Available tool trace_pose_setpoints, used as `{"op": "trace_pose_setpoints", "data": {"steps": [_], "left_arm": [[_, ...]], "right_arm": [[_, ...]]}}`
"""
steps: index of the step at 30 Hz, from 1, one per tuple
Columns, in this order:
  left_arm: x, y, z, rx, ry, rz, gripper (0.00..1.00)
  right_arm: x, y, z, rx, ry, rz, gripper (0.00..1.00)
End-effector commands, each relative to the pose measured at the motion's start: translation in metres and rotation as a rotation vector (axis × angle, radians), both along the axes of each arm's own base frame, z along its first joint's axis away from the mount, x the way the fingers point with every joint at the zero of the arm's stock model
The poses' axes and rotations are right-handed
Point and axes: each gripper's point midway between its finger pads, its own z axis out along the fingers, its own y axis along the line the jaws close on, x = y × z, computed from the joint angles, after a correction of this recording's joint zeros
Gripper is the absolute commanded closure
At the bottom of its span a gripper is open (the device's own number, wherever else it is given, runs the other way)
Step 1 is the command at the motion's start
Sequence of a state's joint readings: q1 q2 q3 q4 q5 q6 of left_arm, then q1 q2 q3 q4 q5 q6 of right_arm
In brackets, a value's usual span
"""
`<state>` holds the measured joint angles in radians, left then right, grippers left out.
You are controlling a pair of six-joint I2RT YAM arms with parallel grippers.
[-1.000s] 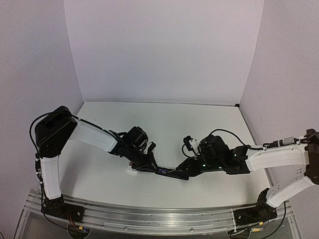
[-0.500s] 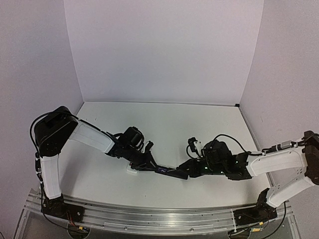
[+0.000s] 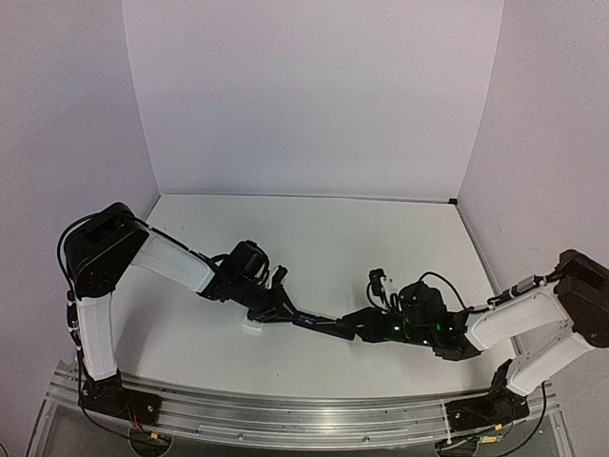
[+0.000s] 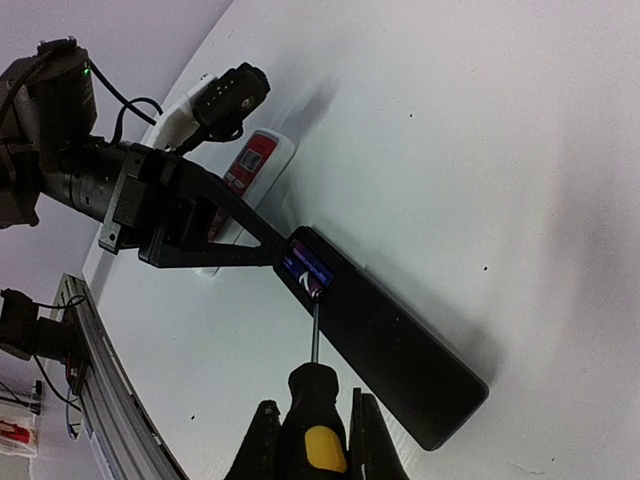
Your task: Unload the batteries from the remote control
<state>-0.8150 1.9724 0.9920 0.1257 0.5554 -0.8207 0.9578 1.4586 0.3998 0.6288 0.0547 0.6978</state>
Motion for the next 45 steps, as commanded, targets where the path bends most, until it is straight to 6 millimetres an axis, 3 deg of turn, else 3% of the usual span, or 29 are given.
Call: {"op": "trace_pose_setpoints", "data": {"steps": [1, 8, 18, 28, 35, 45], "left_arm": [[-0.038, -0.023, 0.004, -0.078, 0.043, -0.124, 0.81], [-0.038, -0.023, 0.004, -0.083, 0.042, -0.119, 0.82], [-0.038, -0.022, 0.003, -0.086, 0.043, -0.113, 0.82], [-0.035, -0.023, 0.006, -0.094, 0.033, -0.107, 0.82], [-0.035, -0.017, 0.012, -0.102, 0.014, -0.096, 0.81], [-0.03, -0.006, 0.036, -0.076, -0.068, -0.073, 0.75]], "right_arm": [[-0.009, 0.029, 0.015, 0.166, 0.023, 0.08, 1.0], [-0.01, 0.048, 0.036, 0.316, 0.024, 0.126, 1.0], [-0.014, 0.055, 0.058, 0.398, -0.011, 0.17, 1.0], [-0.017, 0.065, 0.063, 0.42, -0.005, 0.22, 1.0], [-0.014, 0.055, 0.059, 0.409, -0.013, 0.169, 1.0], [-0.003, 0.035, 0.057, 0.384, -0.048, 0.057, 1.0]]}}
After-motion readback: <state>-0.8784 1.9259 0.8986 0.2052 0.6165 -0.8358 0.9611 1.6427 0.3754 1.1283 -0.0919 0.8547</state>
